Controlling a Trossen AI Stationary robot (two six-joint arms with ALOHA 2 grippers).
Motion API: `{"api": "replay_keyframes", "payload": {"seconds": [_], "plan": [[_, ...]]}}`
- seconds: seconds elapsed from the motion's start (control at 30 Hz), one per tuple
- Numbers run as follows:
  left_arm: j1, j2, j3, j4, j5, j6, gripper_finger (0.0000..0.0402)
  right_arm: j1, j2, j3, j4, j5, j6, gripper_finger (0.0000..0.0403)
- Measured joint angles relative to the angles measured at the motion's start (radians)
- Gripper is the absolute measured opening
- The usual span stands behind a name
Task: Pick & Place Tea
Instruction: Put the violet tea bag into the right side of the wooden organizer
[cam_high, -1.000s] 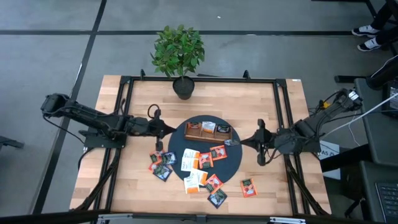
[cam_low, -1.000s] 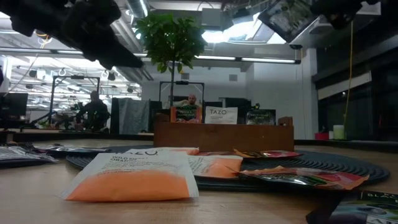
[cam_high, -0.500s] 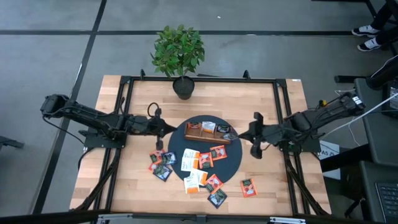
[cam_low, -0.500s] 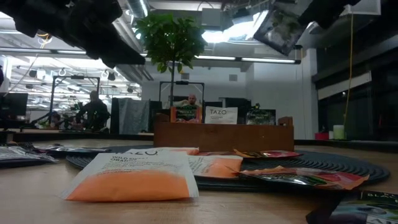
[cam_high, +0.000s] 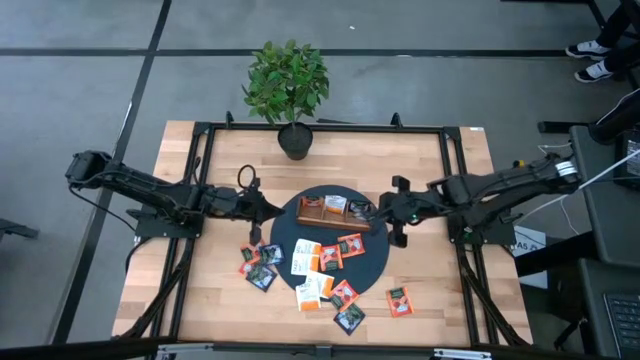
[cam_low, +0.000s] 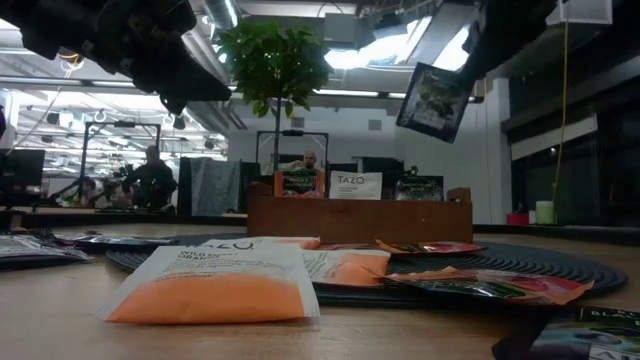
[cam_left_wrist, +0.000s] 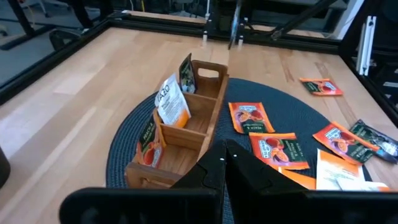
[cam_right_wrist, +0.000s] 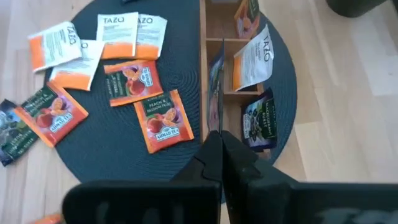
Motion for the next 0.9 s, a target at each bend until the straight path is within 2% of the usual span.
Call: {"api": "replay_keyframes", "payload": {"seconds": [0.3,0.63,0.73,0.9], "plan": [[0.0,0.0,0.0,0.0,-0.001,0.0,0.0004,-0.089,0.091,0.086,-0.084,-0.011,-0.094,0.0],[0.0,0.0,0.0,0.0,-0.004,0.001,0.0004,-0.201,0.193,0.089,-0.101,-0.069,-0.182,0.0],[0.0,0.0,0.0,0.0,-0.004,0.002,0.0004,-0.219,0.205,0.089,-0.104,-0.116,-0.193,0.0],[0.0,0.0,0.0,0.0,-0.004,0.003,0.0004,-0.226,0.211,0.089,-0.104,-0.131,-0.198,0.0]]}}
